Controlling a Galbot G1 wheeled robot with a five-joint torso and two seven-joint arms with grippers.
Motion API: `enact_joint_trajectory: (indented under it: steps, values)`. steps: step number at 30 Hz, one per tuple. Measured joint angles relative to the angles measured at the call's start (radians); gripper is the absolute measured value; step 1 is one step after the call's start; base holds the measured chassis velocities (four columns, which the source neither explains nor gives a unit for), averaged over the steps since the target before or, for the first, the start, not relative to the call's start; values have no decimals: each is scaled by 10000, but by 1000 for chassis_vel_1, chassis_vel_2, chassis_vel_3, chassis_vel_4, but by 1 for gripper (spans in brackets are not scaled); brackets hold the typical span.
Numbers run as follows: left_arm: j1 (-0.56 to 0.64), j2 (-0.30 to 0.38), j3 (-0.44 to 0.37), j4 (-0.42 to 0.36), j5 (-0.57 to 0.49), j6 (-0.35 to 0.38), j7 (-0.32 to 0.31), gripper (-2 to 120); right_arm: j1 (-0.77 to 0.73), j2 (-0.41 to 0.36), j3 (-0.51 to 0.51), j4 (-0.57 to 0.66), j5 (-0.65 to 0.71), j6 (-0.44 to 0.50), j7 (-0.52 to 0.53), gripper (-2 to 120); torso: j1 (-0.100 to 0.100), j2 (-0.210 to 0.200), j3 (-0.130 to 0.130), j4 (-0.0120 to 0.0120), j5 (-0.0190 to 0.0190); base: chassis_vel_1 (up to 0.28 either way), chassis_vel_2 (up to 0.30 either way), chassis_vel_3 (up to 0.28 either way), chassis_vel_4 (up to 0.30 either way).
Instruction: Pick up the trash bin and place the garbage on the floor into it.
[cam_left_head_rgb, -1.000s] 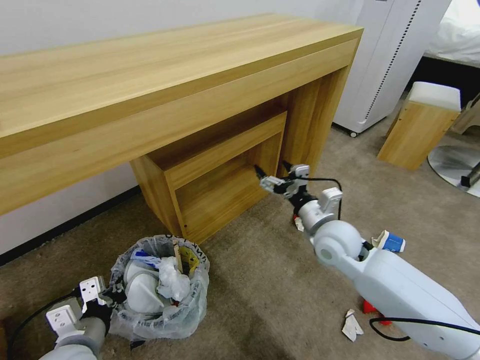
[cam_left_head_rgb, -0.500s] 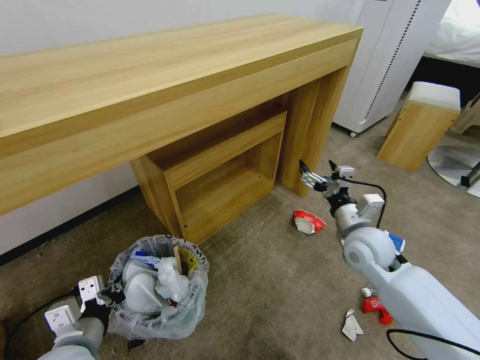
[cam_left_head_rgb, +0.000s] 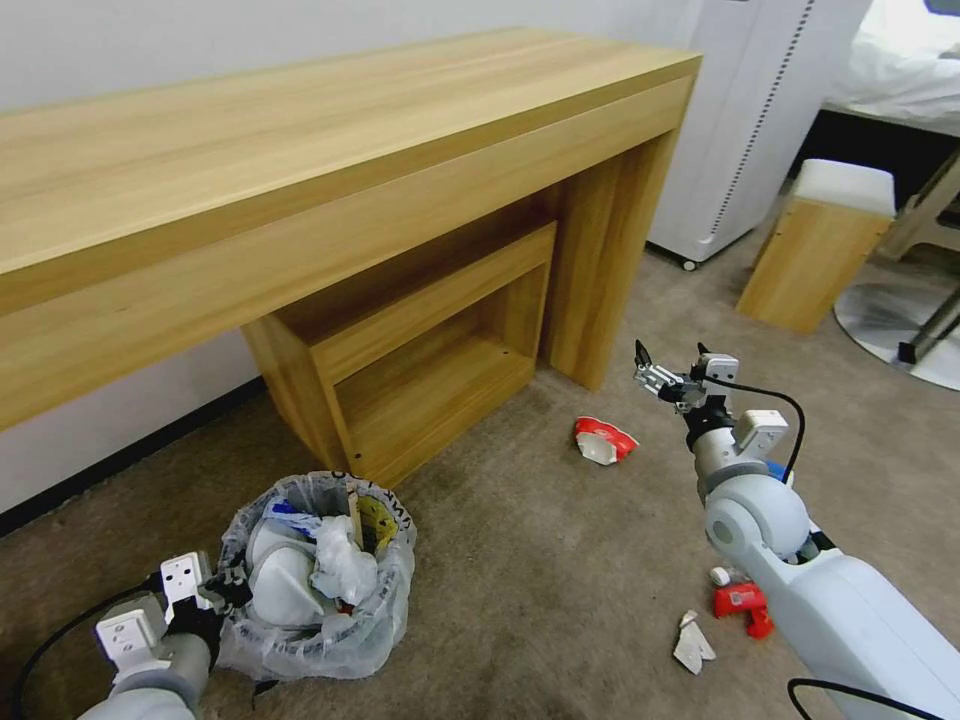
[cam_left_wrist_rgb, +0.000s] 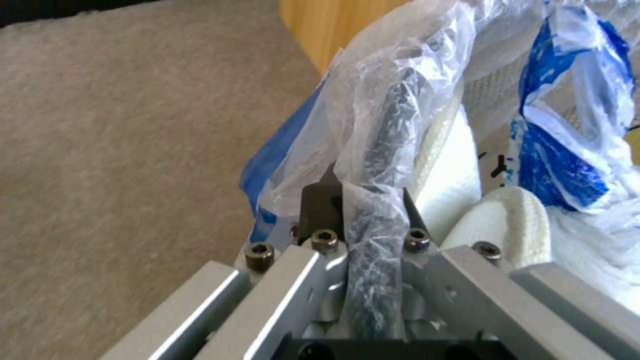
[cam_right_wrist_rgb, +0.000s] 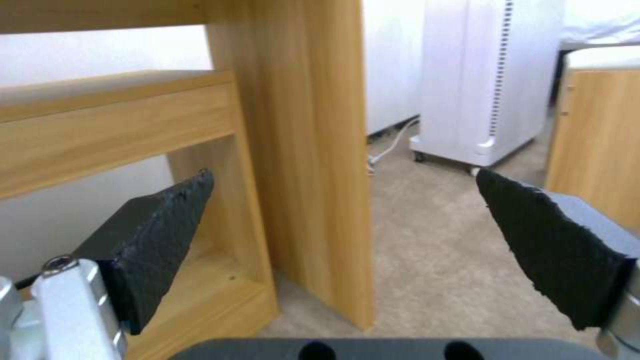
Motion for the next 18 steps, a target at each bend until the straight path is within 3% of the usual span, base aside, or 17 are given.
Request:
enact_joint_trajectory:
  steps: [18]
  values:
    - [-90,7,31,168,-29,-9,-3,1,46,32,-189,-142,-128,52,-22,100,0,0,1,-1,-1,-72,-71,-73,-67]
